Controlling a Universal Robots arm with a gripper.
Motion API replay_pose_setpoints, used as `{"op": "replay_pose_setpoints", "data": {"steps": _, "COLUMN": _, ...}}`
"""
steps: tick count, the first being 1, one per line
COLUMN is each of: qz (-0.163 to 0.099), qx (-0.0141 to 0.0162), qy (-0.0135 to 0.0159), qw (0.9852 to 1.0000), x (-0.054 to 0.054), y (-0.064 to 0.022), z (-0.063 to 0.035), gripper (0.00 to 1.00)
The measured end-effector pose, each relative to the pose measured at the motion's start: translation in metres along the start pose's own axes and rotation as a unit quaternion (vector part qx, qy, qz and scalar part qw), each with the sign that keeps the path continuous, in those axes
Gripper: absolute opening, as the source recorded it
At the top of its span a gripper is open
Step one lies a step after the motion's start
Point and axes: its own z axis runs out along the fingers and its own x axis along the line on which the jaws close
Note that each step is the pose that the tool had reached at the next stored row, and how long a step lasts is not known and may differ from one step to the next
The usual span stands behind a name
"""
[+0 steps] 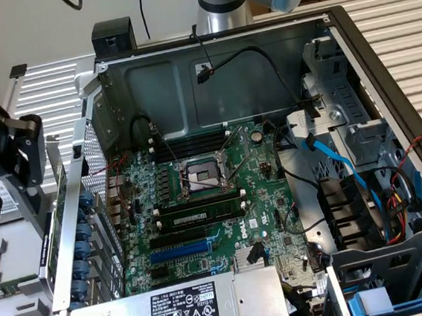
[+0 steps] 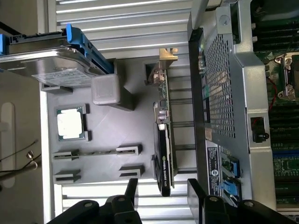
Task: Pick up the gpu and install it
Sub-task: 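Pick up the gpu and move the gpu toward the slot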
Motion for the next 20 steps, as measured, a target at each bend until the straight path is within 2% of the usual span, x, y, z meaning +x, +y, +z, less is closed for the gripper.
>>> {"op": "replay_pose_setpoints", "data": {"steps": 5, "qz": 0.000, "qx": -0.0001, "qy": -0.0016, "qw": 1.0000, "x": -0.001, "y": -0.0008, "z": 0.0091, "gripper": 0.54}}
{"op": "replay_pose_setpoints", "data": {"steps": 16, "qz": 0.000, "qx": -0.0001, "qy": -0.0023, "qw": 1.0000, "x": -0.002, "y": -0.0017, "z": 0.0291, "gripper": 0.54}}
{"op": "replay_pose_setpoints", "data": {"steps": 19, "qz": 0.000, "qx": 0.0003, "qy": -0.0024, "qw": 1.0000, "x": -0.002, "y": -0.0019, "z": 0.0341, "gripper": 0.52}}
{"op": "replay_pose_setpoints", "data": {"steps": 20, "qz": 0.000, "qx": 0.0004, "qy": -0.0024, "qw": 1.0000, "x": -0.002, "y": -0.0020, "z": 0.0359, "gripper": 0.45}}
